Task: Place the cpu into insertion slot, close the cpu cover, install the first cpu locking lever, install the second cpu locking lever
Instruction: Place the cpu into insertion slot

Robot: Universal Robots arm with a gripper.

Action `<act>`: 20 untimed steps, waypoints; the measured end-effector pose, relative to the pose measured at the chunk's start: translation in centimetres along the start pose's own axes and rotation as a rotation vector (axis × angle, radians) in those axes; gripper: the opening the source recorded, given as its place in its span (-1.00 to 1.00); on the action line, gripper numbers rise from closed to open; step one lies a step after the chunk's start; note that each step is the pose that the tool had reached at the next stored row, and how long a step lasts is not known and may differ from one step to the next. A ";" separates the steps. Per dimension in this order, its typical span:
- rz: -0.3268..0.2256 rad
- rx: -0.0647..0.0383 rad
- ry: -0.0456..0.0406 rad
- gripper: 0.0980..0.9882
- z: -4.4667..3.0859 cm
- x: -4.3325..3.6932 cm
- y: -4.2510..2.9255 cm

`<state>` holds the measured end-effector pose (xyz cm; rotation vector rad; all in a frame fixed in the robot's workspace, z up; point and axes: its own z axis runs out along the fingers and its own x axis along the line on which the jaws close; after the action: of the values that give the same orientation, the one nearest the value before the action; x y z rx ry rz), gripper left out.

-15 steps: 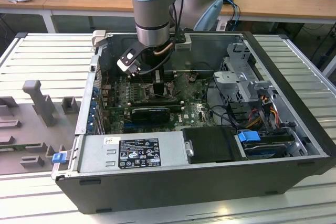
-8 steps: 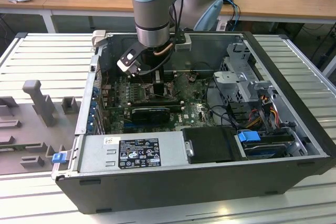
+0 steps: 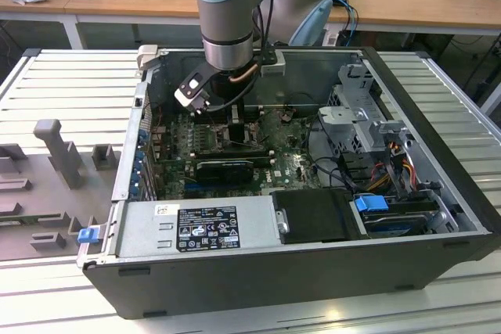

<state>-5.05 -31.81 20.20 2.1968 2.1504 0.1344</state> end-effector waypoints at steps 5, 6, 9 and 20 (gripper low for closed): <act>0.000 0.002 -0.0001 0.14 -0.89 0.02 0.10; 0.000 0.002 -0.0001 0.10 -0.95 0.02 0.10; 0.001 0.005 -0.0003 -0.33 -1.23 0.02 0.14; 0.002 0.007 -0.0004 -0.98 -1.90 0.03 0.21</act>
<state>-5.04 -31.81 22.12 2.2022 2.1525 0.1262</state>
